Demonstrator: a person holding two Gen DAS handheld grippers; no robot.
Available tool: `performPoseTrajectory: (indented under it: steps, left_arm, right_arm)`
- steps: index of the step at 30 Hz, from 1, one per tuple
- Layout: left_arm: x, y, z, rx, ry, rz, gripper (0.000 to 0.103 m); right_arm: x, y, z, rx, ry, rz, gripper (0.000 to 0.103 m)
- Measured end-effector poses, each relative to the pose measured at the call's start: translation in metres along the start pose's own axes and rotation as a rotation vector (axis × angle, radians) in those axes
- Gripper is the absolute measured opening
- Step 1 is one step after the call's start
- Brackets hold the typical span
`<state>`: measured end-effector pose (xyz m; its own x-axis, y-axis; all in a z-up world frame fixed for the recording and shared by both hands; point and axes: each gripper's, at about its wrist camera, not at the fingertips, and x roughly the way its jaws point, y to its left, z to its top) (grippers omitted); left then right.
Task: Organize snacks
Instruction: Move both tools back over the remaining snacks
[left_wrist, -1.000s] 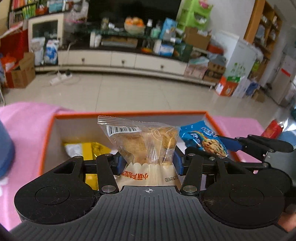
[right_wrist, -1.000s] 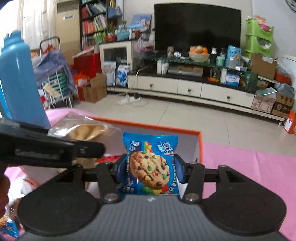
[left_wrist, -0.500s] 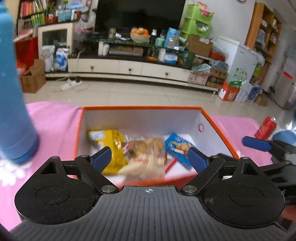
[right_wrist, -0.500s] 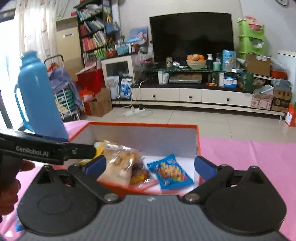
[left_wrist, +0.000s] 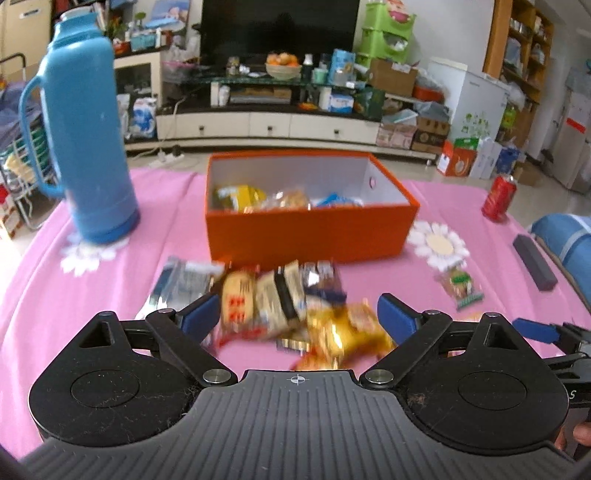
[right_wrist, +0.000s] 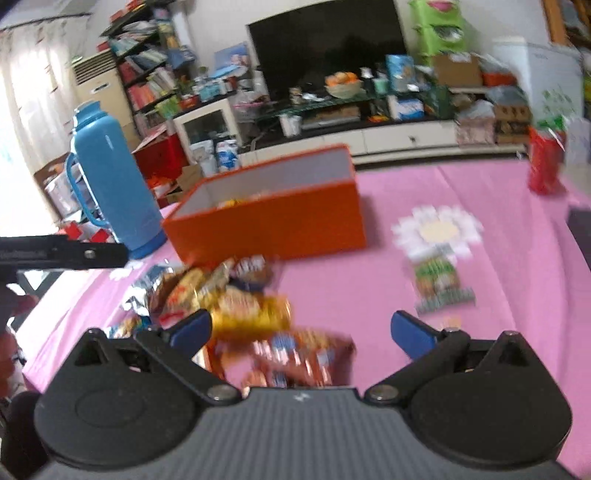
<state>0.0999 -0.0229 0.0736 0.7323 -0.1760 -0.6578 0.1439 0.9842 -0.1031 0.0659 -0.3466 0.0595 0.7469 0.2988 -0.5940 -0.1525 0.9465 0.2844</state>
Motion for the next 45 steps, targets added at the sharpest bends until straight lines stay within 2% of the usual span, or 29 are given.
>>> performPoseTrajectory:
  steps: [5,9,11,14,15,20,22,24,26,27,28,31,34,41,45]
  left_arm:
    - [-0.01,0.004,-0.048,-0.055,0.058,0.001,0.076]
    - [-0.002,0.003,-0.098,-0.084,0.187,-0.022,0.074]
    - [0.005,-0.001,-0.107,-0.091,0.232,-0.024,0.073]
    - [0.015,-0.006,-0.096,-0.134,0.223,-0.044,0.075]
    - [0.02,-0.007,-0.088,-0.157,0.211,-0.039,0.078]
    - [0.057,-0.005,-0.055,-0.288,0.214,0.024,0.08]
    - [0.073,-0.008,-0.049,-0.304,0.232,0.05,0.079]
    - [0.087,-0.013,-0.046,-0.283,0.257,0.103,0.078]
    - [0.095,-0.017,-0.049,-0.241,0.279,0.141,0.07]
    - [0.097,-0.017,-0.052,-0.223,0.291,0.142,0.069]
    - [0.099,-0.016,-0.055,-0.217,0.298,0.127,0.06]
    - [0.092,-0.006,-0.062,-0.23,0.308,0.076,0.043]
    - [0.082,0.001,-0.069,-0.171,0.314,0.069,0.037]
    - [0.063,0.023,-0.085,-0.108,0.296,0.08,0.04]
    - [0.058,0.028,-0.09,-0.109,0.291,0.073,0.049]
  right_arm:
    - [-0.008,-0.022,-0.035,0.071,-0.019,-0.013,0.103]
    - [0.0,-0.047,-0.047,0.147,0.002,-0.043,0.103]
    - [-0.001,-0.055,-0.046,0.199,-0.019,-0.015,0.102]
    - [-0.002,-0.061,-0.046,0.22,-0.03,0.0,0.103]
    - [-0.001,-0.062,-0.047,0.226,-0.025,0.003,0.103]
    - [0.002,-0.071,-0.046,0.269,-0.02,0.024,0.102]
    - [0.003,-0.076,-0.047,0.292,-0.012,0.028,0.102]
    - [0.004,-0.078,-0.046,0.307,-0.01,0.033,0.103]
    - [0.002,-0.079,-0.047,0.313,-0.016,0.037,0.103]
    - [0.002,-0.079,-0.047,0.315,-0.017,0.038,0.102]
    - [0.003,-0.08,-0.047,0.317,-0.016,0.038,0.102]
    - [0.004,-0.08,-0.048,0.317,-0.01,0.034,0.103]
    - [0.004,-0.079,-0.048,0.307,-0.006,0.027,0.103]
    - [0.005,-0.07,-0.048,0.246,0.004,-0.001,0.103]
    - [0.003,-0.055,-0.043,0.199,0.01,0.01,0.103]
